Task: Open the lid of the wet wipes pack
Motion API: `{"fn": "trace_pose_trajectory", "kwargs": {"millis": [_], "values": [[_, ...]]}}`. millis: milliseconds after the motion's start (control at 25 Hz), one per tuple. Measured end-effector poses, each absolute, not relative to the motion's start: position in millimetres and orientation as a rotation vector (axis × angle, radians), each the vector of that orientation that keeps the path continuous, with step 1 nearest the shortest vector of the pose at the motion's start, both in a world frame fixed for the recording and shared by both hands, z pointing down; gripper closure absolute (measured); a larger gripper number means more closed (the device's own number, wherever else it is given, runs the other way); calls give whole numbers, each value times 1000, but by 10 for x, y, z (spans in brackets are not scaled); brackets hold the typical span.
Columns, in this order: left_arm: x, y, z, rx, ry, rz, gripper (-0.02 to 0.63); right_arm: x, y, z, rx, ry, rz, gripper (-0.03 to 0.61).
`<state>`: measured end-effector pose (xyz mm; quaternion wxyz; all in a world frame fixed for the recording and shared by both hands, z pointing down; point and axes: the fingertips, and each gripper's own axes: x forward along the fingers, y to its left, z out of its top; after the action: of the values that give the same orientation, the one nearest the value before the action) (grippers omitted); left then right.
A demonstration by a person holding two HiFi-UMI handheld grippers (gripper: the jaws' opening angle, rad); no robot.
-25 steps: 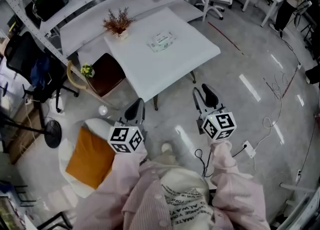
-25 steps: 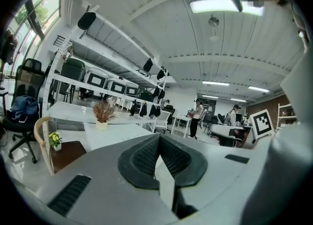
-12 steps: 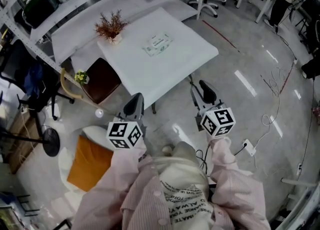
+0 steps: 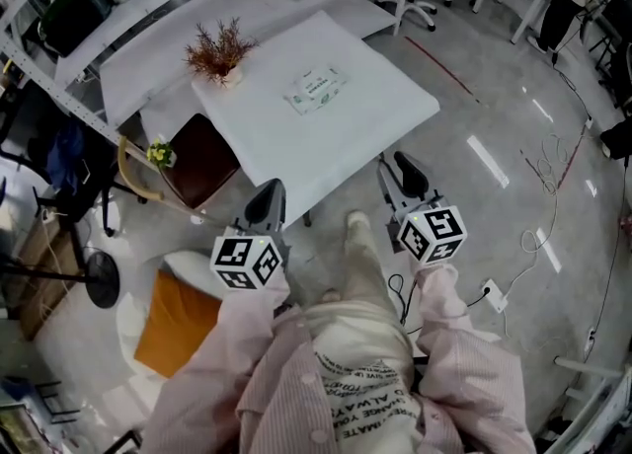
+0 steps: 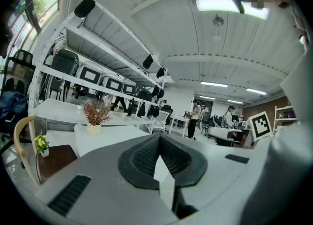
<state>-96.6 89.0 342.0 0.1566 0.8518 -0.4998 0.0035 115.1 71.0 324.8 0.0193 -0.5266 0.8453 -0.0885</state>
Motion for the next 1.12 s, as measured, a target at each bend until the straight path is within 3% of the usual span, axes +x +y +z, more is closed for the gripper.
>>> {"fn": "trace_pose_trajectory", "kwargs": {"millis": [1120], "values": [[-689,-1408,4060,2111,-1581,76,617,990,-2085,3951,-1295,3013,-433,459]]}}
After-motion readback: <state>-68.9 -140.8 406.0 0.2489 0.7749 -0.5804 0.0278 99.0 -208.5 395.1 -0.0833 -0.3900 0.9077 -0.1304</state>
